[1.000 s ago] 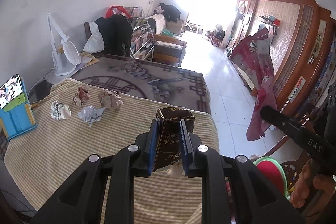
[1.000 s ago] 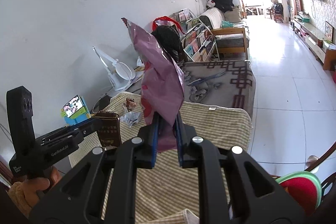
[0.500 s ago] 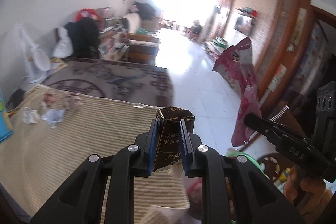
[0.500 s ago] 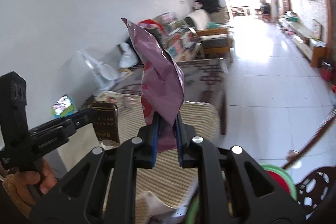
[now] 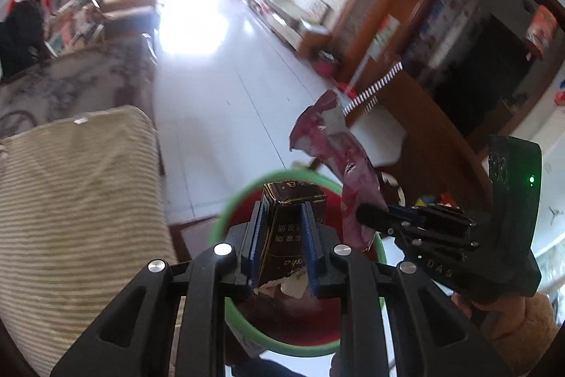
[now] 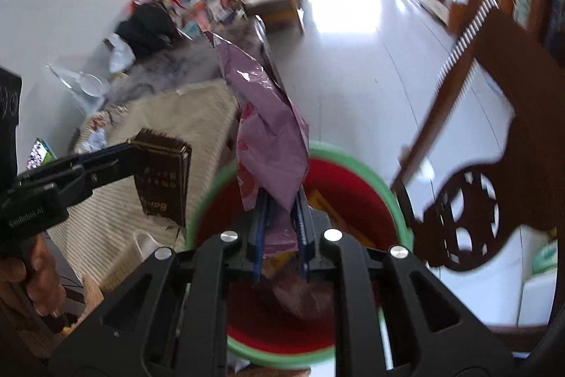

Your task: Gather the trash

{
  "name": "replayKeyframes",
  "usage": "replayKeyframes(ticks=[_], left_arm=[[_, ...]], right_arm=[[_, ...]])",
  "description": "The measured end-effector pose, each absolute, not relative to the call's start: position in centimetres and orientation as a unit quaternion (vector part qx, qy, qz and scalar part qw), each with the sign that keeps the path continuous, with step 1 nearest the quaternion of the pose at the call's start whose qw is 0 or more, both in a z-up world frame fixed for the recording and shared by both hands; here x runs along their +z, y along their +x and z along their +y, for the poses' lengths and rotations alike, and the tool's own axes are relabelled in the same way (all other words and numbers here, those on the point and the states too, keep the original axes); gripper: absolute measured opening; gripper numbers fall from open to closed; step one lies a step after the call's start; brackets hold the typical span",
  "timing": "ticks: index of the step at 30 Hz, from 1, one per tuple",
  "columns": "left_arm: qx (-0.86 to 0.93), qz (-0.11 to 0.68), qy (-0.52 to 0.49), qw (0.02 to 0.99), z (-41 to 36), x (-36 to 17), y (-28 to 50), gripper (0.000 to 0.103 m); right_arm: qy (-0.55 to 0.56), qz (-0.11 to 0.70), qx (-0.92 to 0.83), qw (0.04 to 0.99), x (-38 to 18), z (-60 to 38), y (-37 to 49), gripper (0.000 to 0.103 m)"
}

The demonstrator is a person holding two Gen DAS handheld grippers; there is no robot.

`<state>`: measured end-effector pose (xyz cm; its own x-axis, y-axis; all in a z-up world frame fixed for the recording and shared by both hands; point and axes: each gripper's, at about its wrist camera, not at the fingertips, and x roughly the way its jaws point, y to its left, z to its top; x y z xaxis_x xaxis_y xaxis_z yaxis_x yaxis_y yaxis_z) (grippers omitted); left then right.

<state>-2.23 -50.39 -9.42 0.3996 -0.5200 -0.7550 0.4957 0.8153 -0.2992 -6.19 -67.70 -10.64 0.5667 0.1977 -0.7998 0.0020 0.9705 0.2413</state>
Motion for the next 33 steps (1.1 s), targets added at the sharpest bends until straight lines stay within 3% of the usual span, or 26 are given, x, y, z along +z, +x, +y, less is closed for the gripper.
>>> replayKeyframes(ticks=[1, 2, 3, 4, 9, 18, 28, 31, 33], left_arm=[[-0.308, 0.463, -0.007, 0.831, -50.9, -9.9, -2.3, 0.034], [-0.31, 0.464, -0.005, 0.83, -51.0, -10.0, -2.3, 0.059], [-0.311, 0.462, -0.005, 0.83, -51.2, -10.1, -2.4, 0.067], [-0.314, 0.457, -0.005, 0.832, -51.1, -10.0, -2.6, 0.069], [-0.292, 0.438, 0.0, 0.85, -49.1, -9.0, -2.2, 0.069], [-0.177, 0.41, -0.044, 0.894, -38.7, -7.8, -1.0, 0.069], [-0.057, 0.421, -0.101, 0.9, -21.7, -10.2, -0.8, 0.07], [-0.028, 0.423, -0.118, 0.898, -15.9, -11.2, -0.3, 0.07], [-0.018, 0.428, -0.129, 0.894, -13.3, -11.9, 0.1, 0.07]], right_arm=[[0.11, 0.468, 0.054, 0.876, -10.9, -67.7, -5.9, 0.021], [0.11, 0.475, 0.051, 0.872, -11.2, -67.9, -6.2, 0.029], [0.109, 0.481, 0.045, 0.869, -11.5, -68.1, -6.4, 0.038], [0.105, 0.484, 0.03, 0.868, -11.8, -68.4, -6.8, 0.059], [0.123, 0.464, 0.019, 0.877, -10.7, -68.1, -6.4, 0.063], [0.099, 0.439, 0.068, 0.891, -8.7, -61.7, -3.2, 0.071], [0.064, 0.432, 0.14, 0.889, -7.7, -47.6, 1.3, 0.073], [0.047, 0.434, 0.17, 0.883, -7.7, -42.0, 3.1, 0.084], [0.037, 0.45, 0.197, 0.87, -8.6, -36.8, 5.0, 0.084]])
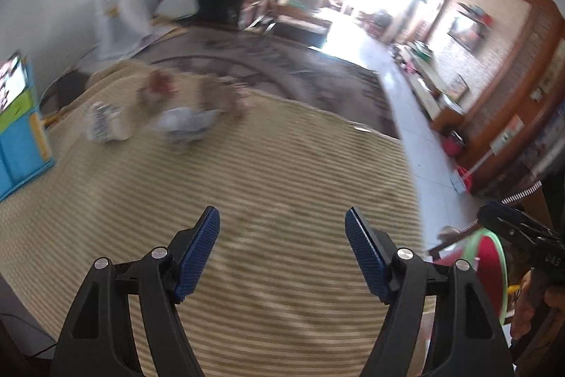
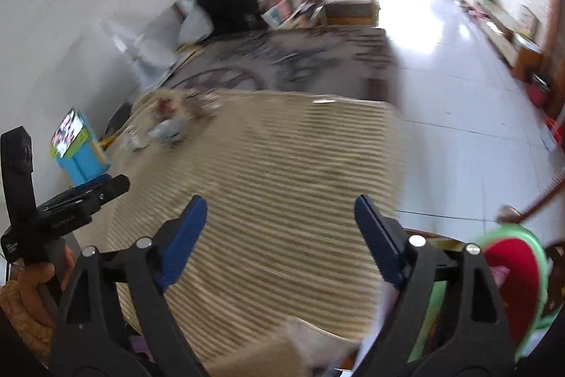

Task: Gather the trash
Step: 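Grasp the white paper cup with the left gripper while the right grasps the blue-grey wrapper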

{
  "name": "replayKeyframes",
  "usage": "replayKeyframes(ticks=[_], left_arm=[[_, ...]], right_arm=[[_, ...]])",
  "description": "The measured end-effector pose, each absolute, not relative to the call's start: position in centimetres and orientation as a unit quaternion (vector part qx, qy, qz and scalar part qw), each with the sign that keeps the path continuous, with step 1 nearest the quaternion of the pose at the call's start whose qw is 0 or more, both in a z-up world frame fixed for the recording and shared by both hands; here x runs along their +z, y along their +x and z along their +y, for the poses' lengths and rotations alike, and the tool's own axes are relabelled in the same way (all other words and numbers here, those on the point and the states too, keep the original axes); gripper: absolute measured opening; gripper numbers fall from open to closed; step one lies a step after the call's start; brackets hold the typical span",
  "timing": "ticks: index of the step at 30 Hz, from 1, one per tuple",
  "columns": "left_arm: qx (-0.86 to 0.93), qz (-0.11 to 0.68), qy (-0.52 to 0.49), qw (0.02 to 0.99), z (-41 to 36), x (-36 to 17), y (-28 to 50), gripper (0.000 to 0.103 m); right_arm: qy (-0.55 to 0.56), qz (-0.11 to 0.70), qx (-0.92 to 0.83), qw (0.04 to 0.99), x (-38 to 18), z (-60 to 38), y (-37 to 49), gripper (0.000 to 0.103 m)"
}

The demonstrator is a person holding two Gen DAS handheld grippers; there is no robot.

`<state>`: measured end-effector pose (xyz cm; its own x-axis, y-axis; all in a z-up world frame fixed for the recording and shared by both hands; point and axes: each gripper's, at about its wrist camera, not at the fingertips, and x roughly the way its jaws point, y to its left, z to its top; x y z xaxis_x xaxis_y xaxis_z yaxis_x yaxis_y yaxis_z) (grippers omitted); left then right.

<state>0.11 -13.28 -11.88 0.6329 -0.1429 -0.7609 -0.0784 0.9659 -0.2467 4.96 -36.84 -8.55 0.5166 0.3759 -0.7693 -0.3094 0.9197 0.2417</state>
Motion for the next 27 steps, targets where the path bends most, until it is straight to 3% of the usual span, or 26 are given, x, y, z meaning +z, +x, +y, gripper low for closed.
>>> replayKeyframes(ticks=[9, 19, 21, 22, 27], left_arm=[[0.05, 0.442, -0.181, 0.877, 0.5, -15.6, -0.2, 0.07], [0.095, 0.44, -0.236, 0.861, 9.5, -17.4, 2.2, 0.074], [0.101, 0.434, -0.243, 0.862, 10.8, -17.5, 3.4, 0.078], [0.103, 0.431, -0.246, 0.862, 11.1, -17.4, 3.8, 0.079], [0.111, 0.429, -0.283, 0.851, 13.1, -18.3, 7.7, 0.082]], right_arm=[[0.058, 0.494, 0.276, 0.822, -13.2, -18.6, 13.6, 0.088], [0.035, 0.571, 0.225, 0.789, -20.2, -7.7, 21.5, 0.091], [0.025, 0.571, 0.221, 0.79, -21.0, -7.0, 21.9, 0.08], [0.019, 0.575, 0.221, 0.787, -21.3, -6.7, 22.0, 0.064], [0.006, 0.564, 0.251, 0.787, -19.9, -8.0, 20.0, 0.057]])
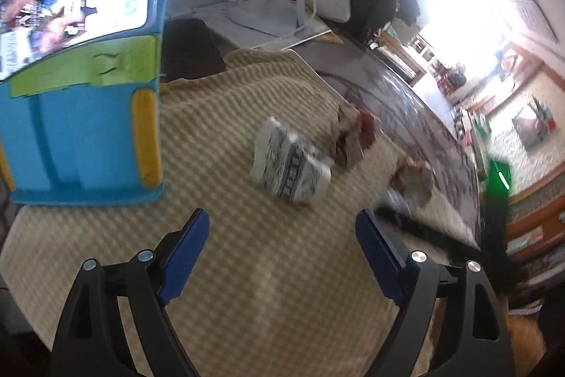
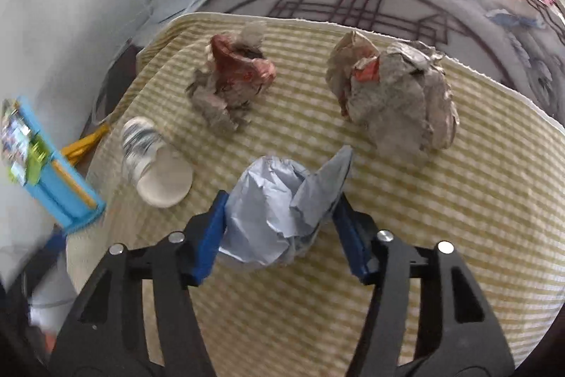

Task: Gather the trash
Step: 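Grasp the white paper cup with the left gripper while the right grasps the blue-grey wrapper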

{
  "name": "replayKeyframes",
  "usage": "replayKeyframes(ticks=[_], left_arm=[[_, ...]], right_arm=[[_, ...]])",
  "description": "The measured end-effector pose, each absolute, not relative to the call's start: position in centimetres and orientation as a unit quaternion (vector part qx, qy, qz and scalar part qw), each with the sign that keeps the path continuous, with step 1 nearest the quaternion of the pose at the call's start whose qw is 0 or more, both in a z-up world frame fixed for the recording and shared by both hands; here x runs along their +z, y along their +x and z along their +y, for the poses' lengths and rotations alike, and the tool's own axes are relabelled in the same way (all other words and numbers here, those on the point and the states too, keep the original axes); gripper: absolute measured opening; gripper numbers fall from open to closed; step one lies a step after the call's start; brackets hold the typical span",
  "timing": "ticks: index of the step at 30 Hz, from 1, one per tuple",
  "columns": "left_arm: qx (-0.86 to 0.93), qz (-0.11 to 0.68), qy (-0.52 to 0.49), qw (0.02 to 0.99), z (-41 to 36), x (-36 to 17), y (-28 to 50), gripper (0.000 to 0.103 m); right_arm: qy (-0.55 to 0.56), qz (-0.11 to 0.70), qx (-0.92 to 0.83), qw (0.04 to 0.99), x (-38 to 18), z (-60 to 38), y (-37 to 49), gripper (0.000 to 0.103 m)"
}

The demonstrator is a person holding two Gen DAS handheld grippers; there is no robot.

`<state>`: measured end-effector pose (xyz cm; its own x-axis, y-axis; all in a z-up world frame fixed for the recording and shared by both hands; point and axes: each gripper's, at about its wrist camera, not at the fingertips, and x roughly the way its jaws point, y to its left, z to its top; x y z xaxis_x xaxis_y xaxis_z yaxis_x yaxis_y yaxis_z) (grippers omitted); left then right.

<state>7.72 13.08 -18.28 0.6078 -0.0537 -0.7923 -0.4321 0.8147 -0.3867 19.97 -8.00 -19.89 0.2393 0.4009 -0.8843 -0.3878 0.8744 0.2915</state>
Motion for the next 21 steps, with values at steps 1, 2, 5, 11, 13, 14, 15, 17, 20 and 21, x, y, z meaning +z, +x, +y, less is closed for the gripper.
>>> replayKeyframes(ticks=[1, 2, 5, 11, 13, 14, 15, 17, 20, 21], left_arm=[[0.115, 0.43, -0.293, 0.846, 13.5, -18.7, 8.7, 0.082], [0.119, 0.431, -0.299, 0.843, 13.7, -19.1, 9.5, 0.083], [0.133, 0.444, -0.319, 0.827, 14.2, -20.6, 12.5, 0.083], [0.155, 0.461, -0.327, 0.81, 13.8, -22.6, 16.6, 0.083], [0.162, 0.467, -0.323, 0.807, 13.5, -23.2, 17.1, 0.083], [0.167, 0.471, -0.319, 0.805, 13.4, -23.6, 17.4, 0.079], [0.17, 0.47, -0.318, 0.806, 13.3, -23.9, 17.6, 0.079], [0.172, 0.459, -0.317, 0.812, 13.4, -23.8, 17.3, 0.071], [0.17, 0.443, -0.31, 0.824, 13.7, -22.7, 16.7, 0.042], [0.166, 0.436, -0.31, 0.828, 13.8, -22.2, 16.3, 0.038]], right_arm=[[0.001, 0.561, 0.255, 0.788, -19.5, -8.2, 19.4, 0.057], [-0.005, 0.559, 0.259, 0.788, -19.2, -8.3, 18.7, 0.057], [-0.033, 0.549, 0.269, 0.791, -18.1, -9.5, 16.4, 0.057], [-0.042, 0.529, 0.278, 0.801, -16.2, -11.1, 14.0, 0.059], [-0.041, 0.523, 0.282, 0.803, -15.7, -11.2, 13.4, 0.059], [-0.04, 0.523, 0.283, 0.803, -15.7, -11.1, 13.4, 0.059], [-0.038, 0.523, 0.284, 0.803, -15.7, -11.2, 13.3, 0.06], [-0.034, 0.523, 0.286, 0.802, -15.6, -11.4, 13.1, 0.059], [-0.031, 0.52, 0.285, 0.805, -15.4, -11.8, 13.1, 0.06], [-0.029, 0.52, 0.284, 0.805, -15.4, -11.8, 13.1, 0.06]])
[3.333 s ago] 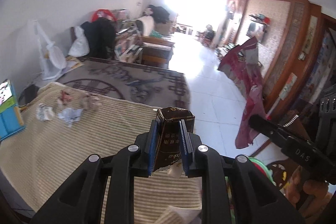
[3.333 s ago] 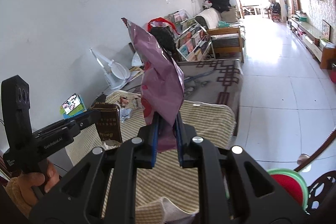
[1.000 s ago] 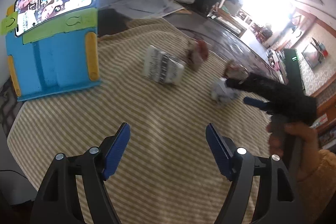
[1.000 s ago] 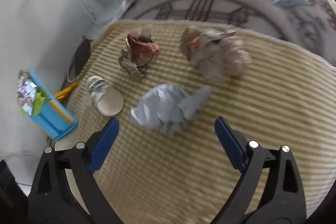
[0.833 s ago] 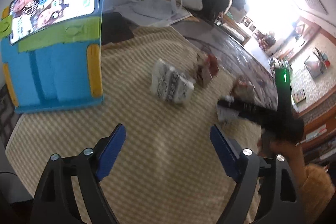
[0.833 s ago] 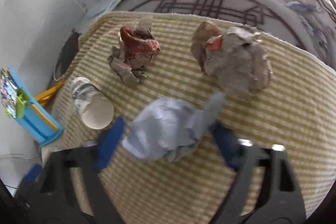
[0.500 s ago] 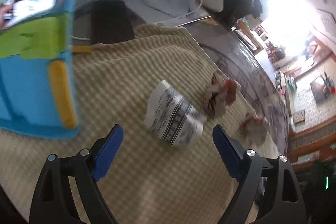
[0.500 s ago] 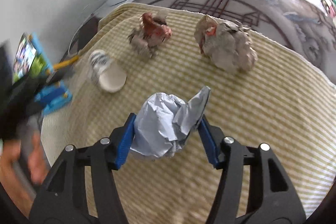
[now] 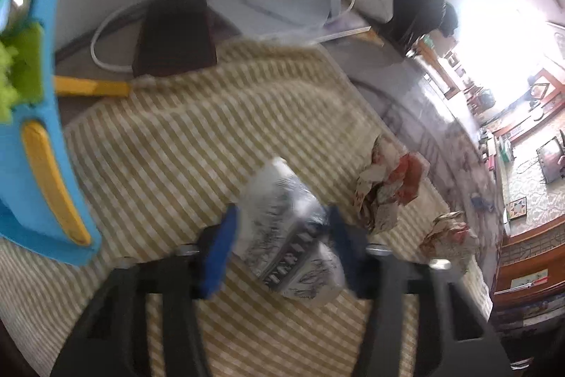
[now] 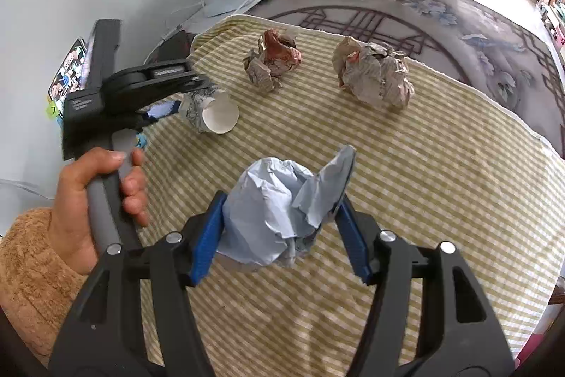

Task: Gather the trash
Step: 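Grasp the white paper cup with the left gripper while the right grasps the blue-grey wrapper, then lift the paper cup and blue-grey wrapper and carry them to the red bin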

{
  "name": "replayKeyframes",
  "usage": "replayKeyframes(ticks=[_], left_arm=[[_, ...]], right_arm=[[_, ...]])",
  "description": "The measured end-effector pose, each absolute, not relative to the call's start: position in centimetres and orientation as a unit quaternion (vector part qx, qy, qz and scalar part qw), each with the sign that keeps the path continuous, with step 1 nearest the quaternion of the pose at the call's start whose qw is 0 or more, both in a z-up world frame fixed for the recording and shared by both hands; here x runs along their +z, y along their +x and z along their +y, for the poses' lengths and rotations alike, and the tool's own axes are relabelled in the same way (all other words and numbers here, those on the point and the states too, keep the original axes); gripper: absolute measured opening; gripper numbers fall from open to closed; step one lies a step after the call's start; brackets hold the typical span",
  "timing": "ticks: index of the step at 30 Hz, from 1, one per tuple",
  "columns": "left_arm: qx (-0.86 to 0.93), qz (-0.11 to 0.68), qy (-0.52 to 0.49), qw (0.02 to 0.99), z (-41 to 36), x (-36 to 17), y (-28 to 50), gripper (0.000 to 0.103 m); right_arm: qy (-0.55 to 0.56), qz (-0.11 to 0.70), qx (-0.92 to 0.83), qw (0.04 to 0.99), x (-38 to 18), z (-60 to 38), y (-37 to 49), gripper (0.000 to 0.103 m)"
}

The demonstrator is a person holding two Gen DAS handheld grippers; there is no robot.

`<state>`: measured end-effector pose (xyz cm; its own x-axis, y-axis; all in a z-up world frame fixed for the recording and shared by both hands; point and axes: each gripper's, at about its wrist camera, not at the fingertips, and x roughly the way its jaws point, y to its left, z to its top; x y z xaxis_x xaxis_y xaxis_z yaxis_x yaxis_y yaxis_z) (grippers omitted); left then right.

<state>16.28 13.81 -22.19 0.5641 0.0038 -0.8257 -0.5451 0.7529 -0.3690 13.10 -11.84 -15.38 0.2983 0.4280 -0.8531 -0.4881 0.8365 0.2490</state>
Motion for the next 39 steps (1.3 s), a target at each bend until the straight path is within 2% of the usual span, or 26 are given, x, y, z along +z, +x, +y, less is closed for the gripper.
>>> replayKeyframes(ticks=[2, 5, 7, 8, 10, 12, 14, 17, 21, 24, 26, 29, 33, 39], left_arm=[[0.158, 0.444, -0.294, 0.831, 13.7, -21.4, 16.0, 0.003], [0.152, 0.448, -0.296, 0.83, 13.6, -20.9, 15.1, 0.003], [0.148, 0.453, -0.299, 0.827, 13.4, -21.0, 14.7, 0.008], [0.146, 0.454, -0.303, 0.825, 13.4, -21.1, 14.5, 0.029], [0.14, 0.45, -0.318, 0.823, 13.3, -21.2, 14.1, 0.06], [0.136, 0.444, -0.329, 0.822, 13.1, -21.1, 14.0, 0.066], [0.134, 0.454, -0.334, 0.815, 12.8, -21.4, 14.6, 0.08], [0.153, 0.478, -0.347, 0.792, 12.6, -22.6, 15.4, 0.08], [0.158, 0.485, -0.416, 0.753, 13.2, -25.2, 15.2, 0.08], [0.153, 0.479, -0.421, 0.755, 13.1, -25.1, 15.1, 0.072], [0.141, 0.473, -0.419, 0.762, 13.0, -24.4, 14.7, 0.06], [0.12, 0.468, -0.409, 0.774, 12.6, -23.3, 14.2, 0.056], [0.099, 0.458, -0.378, 0.798, 11.2, -21.1, 12.3, 0.055], [0.081, 0.419, -0.257, 0.867, 7.5, -15.3, 9.6, 0.055]], right_arm=[[-0.024, 0.517, 0.285, 0.807, -15.2, -12.1, 13.1, 0.06], [-0.018, 0.514, 0.287, 0.808, -14.9, -12.4, 13.0, 0.06], [-0.016, 0.512, 0.288, 0.809, -14.8, -12.6, 12.7, 0.06], [-0.015, 0.512, 0.288, 0.809, -14.8, -12.7, 12.6, 0.06], [-0.012, 0.513, 0.288, 0.808, -14.8, -12.9, 12.3, 0.06], [-0.011, 0.513, 0.287, 0.808, -14.7, -13.1, 11.9, 0.06], [-0.01, 0.513, 0.286, 0.809, -14.6, -13.2, 11.7, 0.06], [-0.007, 0.511, 0.281, 0.813, -14.3, -13.7, 11.5, 0.06], [-0.005, 0.505, 0.275, 0.818, -13.8, -14.3, 11.2, 0.061], [-0.003, 0.502, 0.271, 0.821, -13.5, -14.6, 10.9, 0.061], [-0.002, 0.497, 0.27, 0.825, -13.0, -14.9, 10.7, 0.061], [0.001, 0.491, 0.271, 0.828, -12.5, -15.0, 10.5, 0.061], [0.001, 0.48, 0.275, 0.833, -11.7, -15.1, 10.0, 0.061], [0.001, 0.438, 0.268, 0.858, -9.6, -16.1, 8.6, 0.061]])
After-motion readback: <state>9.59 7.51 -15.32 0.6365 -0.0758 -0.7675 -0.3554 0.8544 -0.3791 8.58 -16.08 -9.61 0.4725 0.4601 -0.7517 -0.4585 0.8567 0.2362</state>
